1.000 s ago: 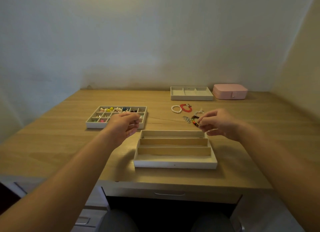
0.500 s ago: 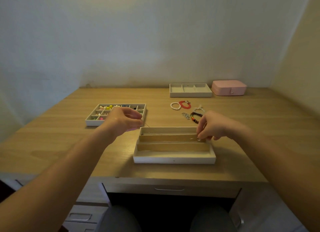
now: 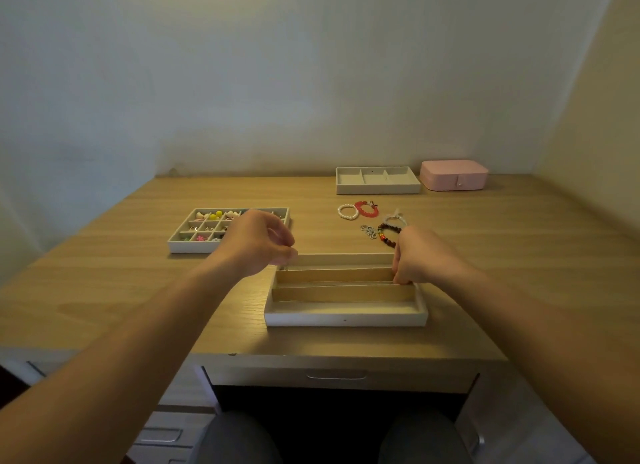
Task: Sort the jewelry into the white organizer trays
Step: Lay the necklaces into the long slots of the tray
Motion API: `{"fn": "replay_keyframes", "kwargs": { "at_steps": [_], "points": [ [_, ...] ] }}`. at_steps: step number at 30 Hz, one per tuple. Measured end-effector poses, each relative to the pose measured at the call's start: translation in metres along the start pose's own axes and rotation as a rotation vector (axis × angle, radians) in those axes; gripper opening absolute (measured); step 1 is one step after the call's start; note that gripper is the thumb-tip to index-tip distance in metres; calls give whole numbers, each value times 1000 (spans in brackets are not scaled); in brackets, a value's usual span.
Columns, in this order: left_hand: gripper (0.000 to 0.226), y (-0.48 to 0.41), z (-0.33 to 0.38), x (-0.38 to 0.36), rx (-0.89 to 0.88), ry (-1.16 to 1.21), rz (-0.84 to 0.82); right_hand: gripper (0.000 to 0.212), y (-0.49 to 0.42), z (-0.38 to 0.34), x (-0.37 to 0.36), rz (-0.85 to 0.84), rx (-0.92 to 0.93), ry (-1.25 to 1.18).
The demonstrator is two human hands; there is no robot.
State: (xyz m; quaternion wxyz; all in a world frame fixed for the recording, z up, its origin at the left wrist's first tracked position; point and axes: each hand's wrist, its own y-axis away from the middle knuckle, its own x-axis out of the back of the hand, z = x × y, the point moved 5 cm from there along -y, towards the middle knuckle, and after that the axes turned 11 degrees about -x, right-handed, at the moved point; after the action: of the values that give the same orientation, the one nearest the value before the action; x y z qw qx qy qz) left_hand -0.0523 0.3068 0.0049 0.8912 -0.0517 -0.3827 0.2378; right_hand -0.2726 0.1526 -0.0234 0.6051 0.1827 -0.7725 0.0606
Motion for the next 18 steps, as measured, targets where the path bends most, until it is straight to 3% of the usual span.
{"fn": "replay_keyframes", "kwargs": {
  "at_steps": [11, 18],
  "points": [
    [21, 5, 4, -4, -64, -209, -162, 10, 3, -3, 11, -54, 94, -102],
    [24, 7, -2, -12, -87, -385, -177, 20, 2, 6, 11, -96, 89, -100]
  ]
}}
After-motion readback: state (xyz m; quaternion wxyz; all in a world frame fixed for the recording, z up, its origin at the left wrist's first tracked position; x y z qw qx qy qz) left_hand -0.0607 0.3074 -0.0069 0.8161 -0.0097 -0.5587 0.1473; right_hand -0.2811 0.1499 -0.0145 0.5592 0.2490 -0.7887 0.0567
